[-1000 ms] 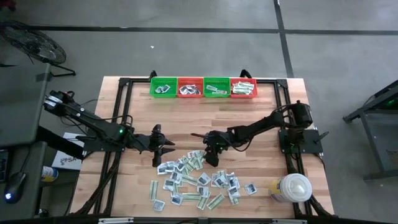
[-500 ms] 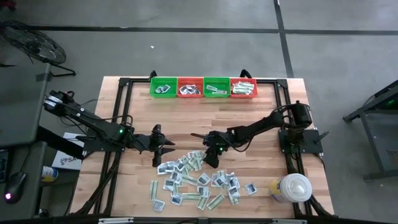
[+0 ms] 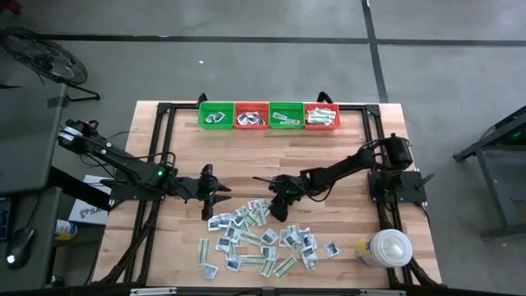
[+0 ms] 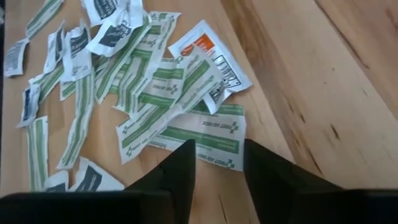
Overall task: Pick & Place First Aid Supplies
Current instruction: Put the green bandage pack in the right orange bin
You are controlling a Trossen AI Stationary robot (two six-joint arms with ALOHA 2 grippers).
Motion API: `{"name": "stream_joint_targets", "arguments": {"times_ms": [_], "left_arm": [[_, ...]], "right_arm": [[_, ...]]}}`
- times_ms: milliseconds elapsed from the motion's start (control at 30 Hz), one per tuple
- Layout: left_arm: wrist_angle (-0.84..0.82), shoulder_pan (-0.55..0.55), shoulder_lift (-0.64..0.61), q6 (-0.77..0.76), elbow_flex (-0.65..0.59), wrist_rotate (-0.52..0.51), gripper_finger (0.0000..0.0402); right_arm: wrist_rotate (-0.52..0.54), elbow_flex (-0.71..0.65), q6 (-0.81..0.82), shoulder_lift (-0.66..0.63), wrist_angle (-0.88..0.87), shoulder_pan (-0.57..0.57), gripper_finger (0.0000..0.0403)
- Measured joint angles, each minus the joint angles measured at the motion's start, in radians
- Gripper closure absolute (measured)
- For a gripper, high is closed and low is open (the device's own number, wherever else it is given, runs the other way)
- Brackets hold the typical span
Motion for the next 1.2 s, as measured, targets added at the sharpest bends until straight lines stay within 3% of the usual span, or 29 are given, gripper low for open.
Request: {"name": "stream_joint_targets", "arguments": {"times_ms": [333, 600, 1200], "left_arm": [[-0.003, 0.0, 0.0, 0.0, 0.0, -0.002, 0.029], [-0.02, 0.0, 0.0, 0.0, 0.0, -0.002, 0.029], [-0.018, 0.0, 0.0, -0.001, 0.0, 0.01, 0.029]], "right_arm": [[0.075, 0.0, 0.001, 0.0, -0.035, 0.0, 0.0325], [0.094, 0.0, 0.001, 0.001, -0.037, -0.001, 0.0396], [0.102, -0.002, 0.044, -0.089, -0.109, -0.002, 0.0402]]}}
